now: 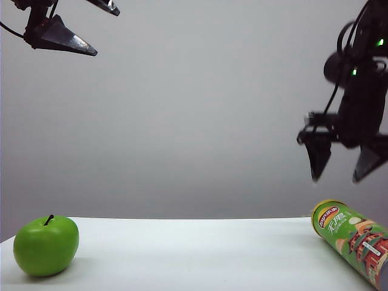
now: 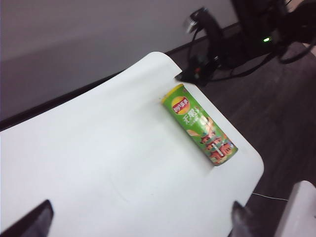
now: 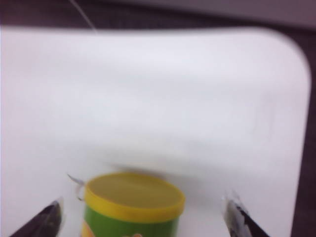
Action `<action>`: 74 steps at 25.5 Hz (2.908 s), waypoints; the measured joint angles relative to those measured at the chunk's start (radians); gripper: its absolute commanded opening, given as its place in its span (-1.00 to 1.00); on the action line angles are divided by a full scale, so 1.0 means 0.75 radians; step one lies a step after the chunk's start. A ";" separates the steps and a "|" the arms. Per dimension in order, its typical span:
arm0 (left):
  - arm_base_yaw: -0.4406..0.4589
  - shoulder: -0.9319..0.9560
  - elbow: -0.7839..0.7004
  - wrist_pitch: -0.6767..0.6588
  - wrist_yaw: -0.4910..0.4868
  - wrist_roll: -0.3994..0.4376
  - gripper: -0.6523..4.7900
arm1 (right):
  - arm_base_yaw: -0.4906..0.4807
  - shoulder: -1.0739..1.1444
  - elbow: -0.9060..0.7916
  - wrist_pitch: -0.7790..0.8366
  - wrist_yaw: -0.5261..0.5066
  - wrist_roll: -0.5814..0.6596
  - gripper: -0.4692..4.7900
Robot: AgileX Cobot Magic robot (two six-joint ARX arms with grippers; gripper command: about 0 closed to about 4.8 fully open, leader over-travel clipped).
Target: Pick up the green bucket of chips from the desk, place it near the apple, and finally stand it up.
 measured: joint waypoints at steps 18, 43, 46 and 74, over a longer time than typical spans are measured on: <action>-0.025 0.001 0.000 0.016 -0.007 -0.003 0.75 | 0.025 0.245 0.001 -0.120 -0.098 0.032 1.00; -0.021 0.001 0.001 -0.071 -0.210 0.073 -0.54 | 0.025 0.241 -0.004 0.156 -0.365 0.049 0.10; 0.007 0.001 0.001 -0.072 -0.237 0.106 -0.54 | 0.026 0.176 -0.004 0.352 -0.572 0.086 0.10; 0.279 -0.105 0.001 -0.389 0.098 0.418 -0.78 | 0.624 0.375 -0.011 1.971 -0.817 0.057 -0.03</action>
